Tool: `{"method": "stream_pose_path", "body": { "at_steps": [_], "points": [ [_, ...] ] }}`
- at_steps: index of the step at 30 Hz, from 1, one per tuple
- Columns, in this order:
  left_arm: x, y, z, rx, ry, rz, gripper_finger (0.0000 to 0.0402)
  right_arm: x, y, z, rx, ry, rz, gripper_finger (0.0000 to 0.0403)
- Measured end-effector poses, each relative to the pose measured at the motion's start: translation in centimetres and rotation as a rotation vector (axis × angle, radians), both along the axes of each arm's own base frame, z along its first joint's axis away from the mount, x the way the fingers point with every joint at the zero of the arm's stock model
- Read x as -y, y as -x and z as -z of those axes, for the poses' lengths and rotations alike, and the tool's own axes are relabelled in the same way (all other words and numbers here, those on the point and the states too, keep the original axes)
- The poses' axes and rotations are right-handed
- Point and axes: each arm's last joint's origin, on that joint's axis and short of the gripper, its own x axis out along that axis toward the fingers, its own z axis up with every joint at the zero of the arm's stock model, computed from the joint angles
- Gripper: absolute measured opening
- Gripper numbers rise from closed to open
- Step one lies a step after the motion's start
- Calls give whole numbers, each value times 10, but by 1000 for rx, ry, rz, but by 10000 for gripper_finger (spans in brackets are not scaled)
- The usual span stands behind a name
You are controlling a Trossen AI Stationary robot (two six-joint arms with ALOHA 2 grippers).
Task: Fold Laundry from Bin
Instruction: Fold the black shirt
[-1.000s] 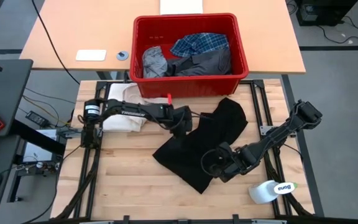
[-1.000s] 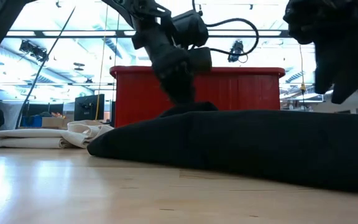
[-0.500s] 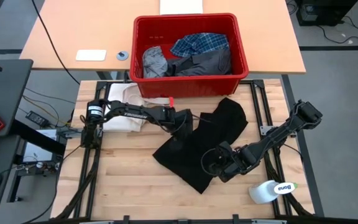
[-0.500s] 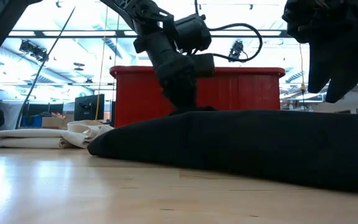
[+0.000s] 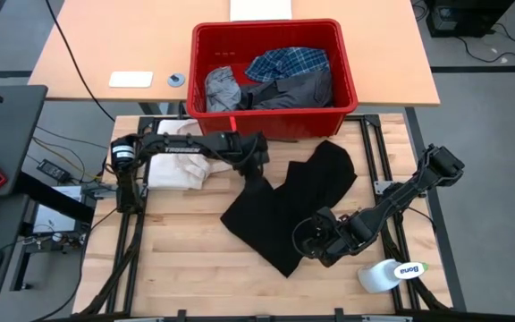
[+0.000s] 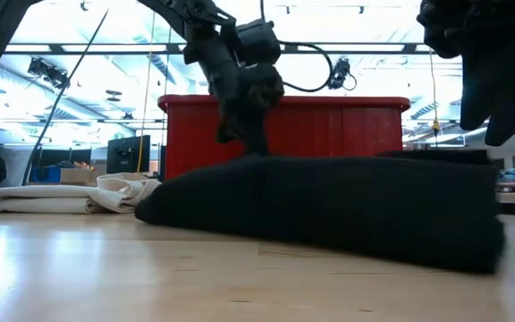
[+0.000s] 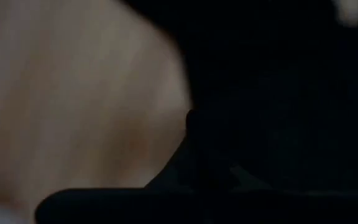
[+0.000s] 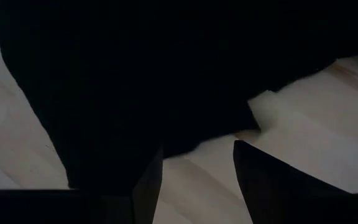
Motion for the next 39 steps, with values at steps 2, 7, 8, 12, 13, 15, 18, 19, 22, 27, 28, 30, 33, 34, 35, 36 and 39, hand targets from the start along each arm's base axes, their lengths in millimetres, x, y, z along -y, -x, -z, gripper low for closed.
{"method": "stream_pose_path", "body": {
  "at_steps": [2, 7, 8, 12, 13, 15, 18, 19, 22, 27, 28, 30, 33, 34, 35, 36, 39],
  "points": [
    [-2, 0, 0, -12, -61, -53, 4, -1, 0, 0, 0, -9, 11, 204],
    [-3, -3, -2, 21, -89, -67, 18, -1, 0, 0, 2, -13, 20, 203],
    [-2, -4, -2, 29, -89, -53, 24, -1, 0, 0, 2, -13, 21, 203],
    [5, -8, -5, 69, -121, 33, 67, -1, 1, 0, 1, -10, 21, 203],
    [5, -8, -6, 71, -129, 47, 83, -1, 1, 0, 2, -6, 22, 203],
    [6, -8, -7, 75, -140, 70, 116, 0, 1, 0, 5, -1, 23, 203],
    [2, -7, -6, 66, -162, 81, 171, 0, 1, 0, 5, -5, 31, 203],
    [0, -6, -7, 66, -166, 77, 187, 0, 1, 0, 6, -8, 38, 203],
    [-1, 0, -13, 75, -99, 111, 221, -4, -1, -1, 43, -9, 15, 203],
    [28, 21, -11, -108, 7, 343, 223, -15, -15, -9, 231, 47, -166, 203],
    [38, 26, -8, -173, 17, 402, 219, -16, -18, -9, 255, 61, -193, 203],
    [58, 34, 1, -258, 31, 507, 208, -18, -25, -7, 293, 72, -221, 203],
    [87, 48, 17, -285, 53, 620, 190, -24, -41, 5, 293, 31, -270, 200],
    [96, 52, 22, -285, 51, 643, 185, -28, -48, 10, 283, 10, -298, 198],
    [103, 56, 25, -268, 45, 656, 180, -34, -54, 15, 269, -13, -333, 195],
    [110, 61, 29, -251, 41, 662, 176, -39, -60, 20, 244, -27, -369, 192],
    [123, 76, 35, -221, 18, 656, 166, -53, -76, 26, 212, -29, -404, 179]
  ]
}}
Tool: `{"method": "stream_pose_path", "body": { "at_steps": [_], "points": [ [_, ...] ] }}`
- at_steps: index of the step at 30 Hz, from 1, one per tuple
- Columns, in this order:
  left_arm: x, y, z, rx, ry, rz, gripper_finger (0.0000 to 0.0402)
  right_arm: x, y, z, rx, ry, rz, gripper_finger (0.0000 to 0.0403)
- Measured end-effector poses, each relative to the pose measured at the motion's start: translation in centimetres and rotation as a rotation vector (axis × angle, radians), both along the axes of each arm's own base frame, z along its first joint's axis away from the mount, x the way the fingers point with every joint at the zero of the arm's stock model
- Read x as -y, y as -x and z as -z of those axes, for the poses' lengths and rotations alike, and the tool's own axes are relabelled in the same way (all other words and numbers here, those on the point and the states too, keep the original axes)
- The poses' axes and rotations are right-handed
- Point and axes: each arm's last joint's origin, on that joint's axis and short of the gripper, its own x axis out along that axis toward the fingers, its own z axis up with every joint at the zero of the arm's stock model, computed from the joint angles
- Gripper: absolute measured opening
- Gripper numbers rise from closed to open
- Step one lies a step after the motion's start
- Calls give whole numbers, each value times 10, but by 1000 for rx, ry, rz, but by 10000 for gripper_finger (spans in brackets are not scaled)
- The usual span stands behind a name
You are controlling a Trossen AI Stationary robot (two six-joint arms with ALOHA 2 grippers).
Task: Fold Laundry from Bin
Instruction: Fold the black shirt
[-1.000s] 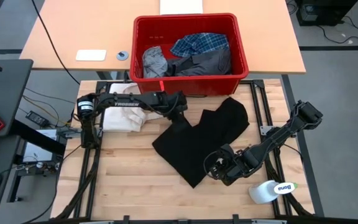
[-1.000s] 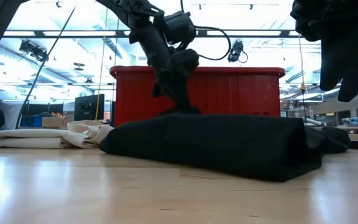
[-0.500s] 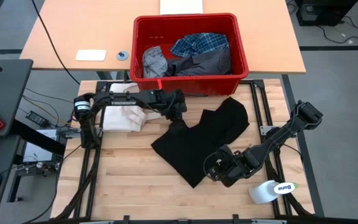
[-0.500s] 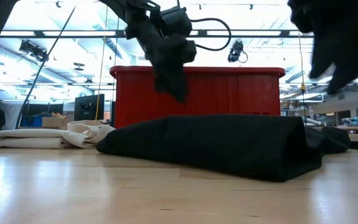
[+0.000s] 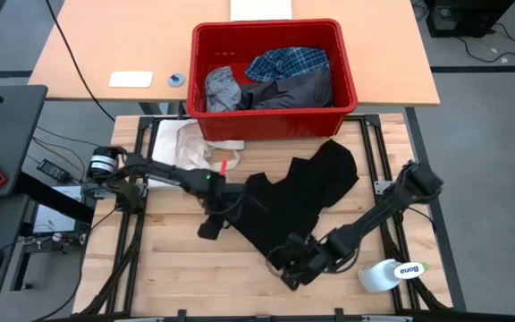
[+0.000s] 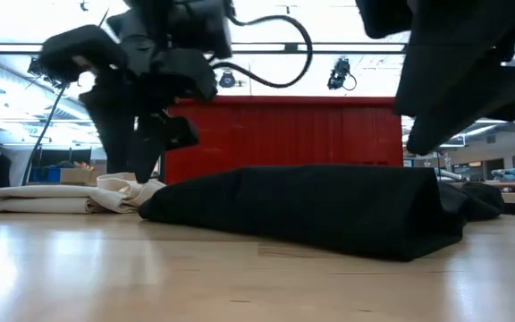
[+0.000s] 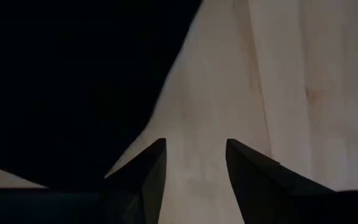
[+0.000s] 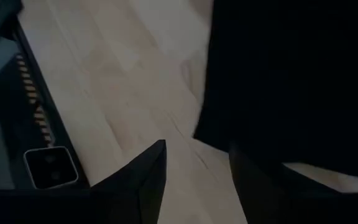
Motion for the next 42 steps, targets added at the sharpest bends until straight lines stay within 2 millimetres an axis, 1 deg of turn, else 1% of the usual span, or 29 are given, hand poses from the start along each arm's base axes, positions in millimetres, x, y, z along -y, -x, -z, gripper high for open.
{"method": "stream_pose_path", "body": {
  "at_steps": [3, 5, 8, 11, 13, 18, 23, 28, 33, 36, 39, 42],
  "points": [
    [8, 12, -7, 104, -47, 8, 161, -13, -16, 0, 30, 32, 3, 166],
    [12, 21, -9, 167, -117, 52, 161, -19, -25, -2, 33, 80, 9, 159],
    [15, 37, -3, 213, -247, 159, 160, -24, -36, -1, -30, 199, 24, 151],
    [13, 47, 10, 208, -326, 234, 162, -26, -42, 3, -97, 315, 44, 149],
    [12, 51, 16, 189, -363, 252, 169, -26, -46, 1, -110, 351, 69, 149],
    [8, 46, 17, 258, -482, 231, 200, -27, -50, 0, -108, 341, 67, 160],
    [6, 38, 16, 333, -511, 268, 230, -27, -49, -2, -113, 336, 70, 185],
    [0, 38, 30, 246, -511, 330, 228, -27, -49, -2, -116, 328, 94, 216],
    [-3, 30, 43, 229, -516, 334, 207, -26, -48, -2, -120, 330, 111, 231],
    [-6, 28, 49, 209, -506, 332, 180, -25, -47, -2, -130, 322, 125, 229],
    [-7, 28, 52, 195, -503, 338, 121, -27, -42, -7, -130, 296, 163, 225],
    [-7, 27, 51, 202, -511, 333, 39, -29, -42, -8, -114, 290, 154, 225]
  ]
}}
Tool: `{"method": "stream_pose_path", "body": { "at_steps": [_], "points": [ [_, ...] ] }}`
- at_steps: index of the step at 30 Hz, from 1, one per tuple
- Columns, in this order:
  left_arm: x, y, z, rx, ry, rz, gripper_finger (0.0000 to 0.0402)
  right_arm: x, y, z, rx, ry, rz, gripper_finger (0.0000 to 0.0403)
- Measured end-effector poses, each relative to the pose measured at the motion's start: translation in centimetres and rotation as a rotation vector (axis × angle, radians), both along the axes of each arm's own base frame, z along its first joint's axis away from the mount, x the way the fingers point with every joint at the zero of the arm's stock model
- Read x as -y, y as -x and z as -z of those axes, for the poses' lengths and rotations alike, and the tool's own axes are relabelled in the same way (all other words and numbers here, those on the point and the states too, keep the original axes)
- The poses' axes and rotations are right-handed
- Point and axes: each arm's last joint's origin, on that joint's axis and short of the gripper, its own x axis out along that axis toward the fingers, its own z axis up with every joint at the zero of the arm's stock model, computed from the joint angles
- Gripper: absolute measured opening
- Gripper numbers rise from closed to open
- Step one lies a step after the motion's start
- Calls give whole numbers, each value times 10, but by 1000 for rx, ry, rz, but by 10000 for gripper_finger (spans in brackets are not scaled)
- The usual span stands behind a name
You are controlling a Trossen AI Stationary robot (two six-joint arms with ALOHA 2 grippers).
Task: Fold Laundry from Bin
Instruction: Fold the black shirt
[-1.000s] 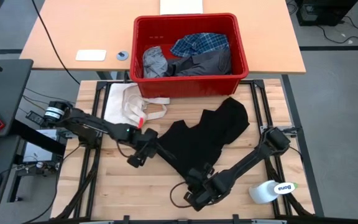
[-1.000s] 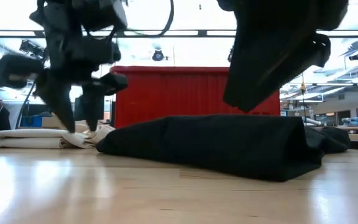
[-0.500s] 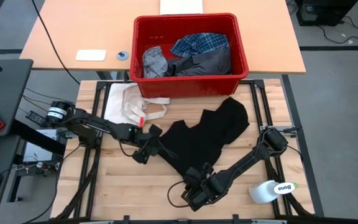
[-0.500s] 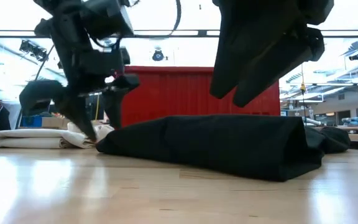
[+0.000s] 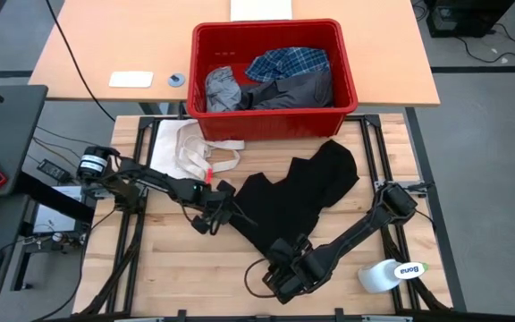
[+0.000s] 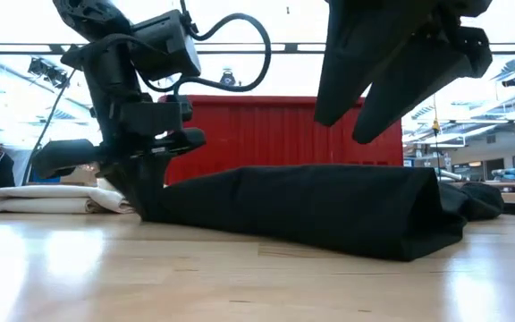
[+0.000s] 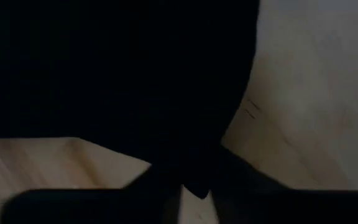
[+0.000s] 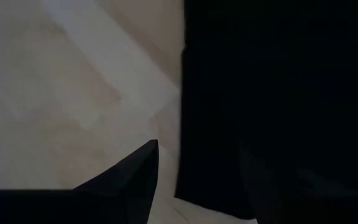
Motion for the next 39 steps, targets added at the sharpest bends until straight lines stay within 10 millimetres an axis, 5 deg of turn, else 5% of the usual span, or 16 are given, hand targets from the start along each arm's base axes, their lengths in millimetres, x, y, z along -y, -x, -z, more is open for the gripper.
{"method": "stream_pose_path", "body": {
  "at_steps": [2, 12, 20, 26, 30, 39],
  "points": [
    [0, -1, -2, 1, 9, -23, 15, -2, -2, 4, 16, -2, -39, 227],
    [0, -2, -4, -12, 43, -55, 15, 8, -8, 54, -77, 20, -122, 244],
    [-2, -1, -4, -23, 68, -79, 13, 21, -3, 76, -108, -21, -178, 186],
    [-8, 1, -12, -90, 77, -130, 13, 20, -4, 59, -152, -27, -213, 90],
    [-14, -6, -36, -77, 78, -130, 13, 16, -5, 38, -146, -111, -254, 17],
    [-7, -5, -86, -93, 294, -80, 13, 0, 3, -25, -37, -295, -340, 12]
  ]
}}
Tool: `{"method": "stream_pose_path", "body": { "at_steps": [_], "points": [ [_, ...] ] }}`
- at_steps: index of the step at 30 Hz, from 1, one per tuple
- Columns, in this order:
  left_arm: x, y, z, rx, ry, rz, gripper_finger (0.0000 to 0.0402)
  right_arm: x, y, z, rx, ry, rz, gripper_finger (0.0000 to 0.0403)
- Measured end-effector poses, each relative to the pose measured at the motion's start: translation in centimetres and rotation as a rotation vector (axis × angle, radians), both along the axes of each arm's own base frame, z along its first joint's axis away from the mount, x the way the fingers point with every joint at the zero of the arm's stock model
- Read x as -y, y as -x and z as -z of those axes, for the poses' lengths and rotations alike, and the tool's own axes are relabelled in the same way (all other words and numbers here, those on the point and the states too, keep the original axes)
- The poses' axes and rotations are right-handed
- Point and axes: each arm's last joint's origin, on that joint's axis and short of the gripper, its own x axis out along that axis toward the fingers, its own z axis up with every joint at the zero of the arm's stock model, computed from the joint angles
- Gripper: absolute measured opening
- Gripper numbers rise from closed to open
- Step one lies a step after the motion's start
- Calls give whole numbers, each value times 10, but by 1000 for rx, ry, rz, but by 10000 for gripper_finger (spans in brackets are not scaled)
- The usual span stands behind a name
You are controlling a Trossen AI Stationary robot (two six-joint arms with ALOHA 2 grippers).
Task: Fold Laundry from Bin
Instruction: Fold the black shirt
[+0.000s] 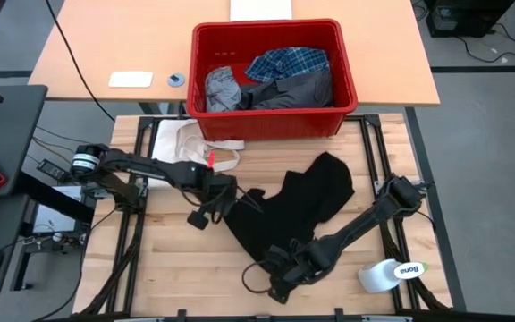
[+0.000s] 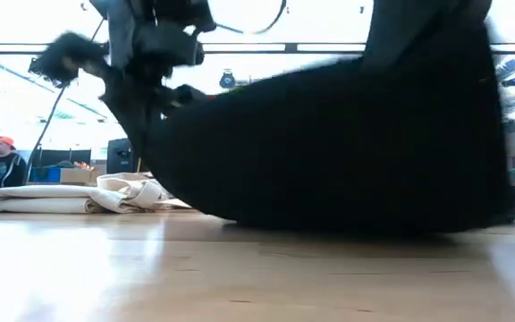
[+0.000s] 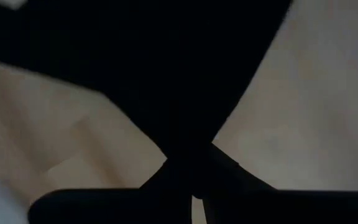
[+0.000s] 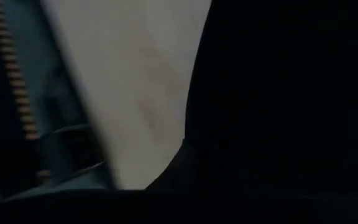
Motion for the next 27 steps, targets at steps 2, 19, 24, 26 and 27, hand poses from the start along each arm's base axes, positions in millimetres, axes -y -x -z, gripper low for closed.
{"method": "stream_pose_path", "body": {
  "at_steps": [2, 19, 24, 26, 27],
  "points": [
    [8, -3, -11, 32, 69, 37, 13, -3, 5, -12, 21, -29, -22, 12],
    [46, -8, -115, 214, 172, 65, 13, -9, 37, -96, 215, -324, -90, 17],
    [63, -8, -124, 281, 208, 124, 13, -16, 43, -107, 263, -386, -118, 17],
    [65, -12, -125, 317, 210, 126, 13, -15, 49, -108, 236, -360, -88, 17],
    [66, -16, -125, 344, 203, 120, 13, -12, 53, -108, 217, -340, -62, 18]
  ]
}}
